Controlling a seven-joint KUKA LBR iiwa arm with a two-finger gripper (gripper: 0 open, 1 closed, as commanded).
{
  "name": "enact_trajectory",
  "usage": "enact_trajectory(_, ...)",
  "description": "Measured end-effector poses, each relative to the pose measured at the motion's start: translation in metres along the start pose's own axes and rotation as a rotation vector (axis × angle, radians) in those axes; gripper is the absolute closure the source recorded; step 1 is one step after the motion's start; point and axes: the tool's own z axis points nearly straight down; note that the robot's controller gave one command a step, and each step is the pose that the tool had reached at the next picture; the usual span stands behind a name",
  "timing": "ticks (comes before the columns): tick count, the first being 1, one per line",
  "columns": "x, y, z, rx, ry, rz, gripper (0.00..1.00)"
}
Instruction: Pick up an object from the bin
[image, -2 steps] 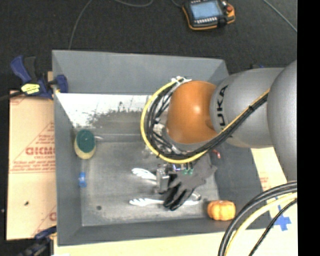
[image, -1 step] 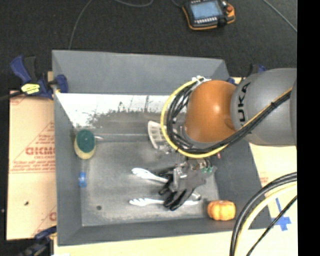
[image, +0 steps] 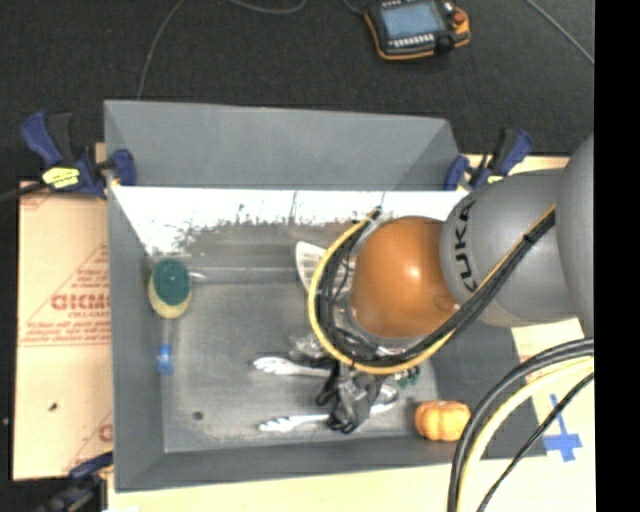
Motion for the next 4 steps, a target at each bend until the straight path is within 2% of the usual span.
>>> enact_trajectory(1,-0.03,-0.04,-0.026,0.004,-0.007,0.093,0.0)
enact_trajectory(2,-0.007,-0.003,-0.049,-0.004,0.005,-0.015,1.0)
enact_trajectory(4,-0.007,-0.006,-0.06,-0.004,0.005,-0.023,1.0)
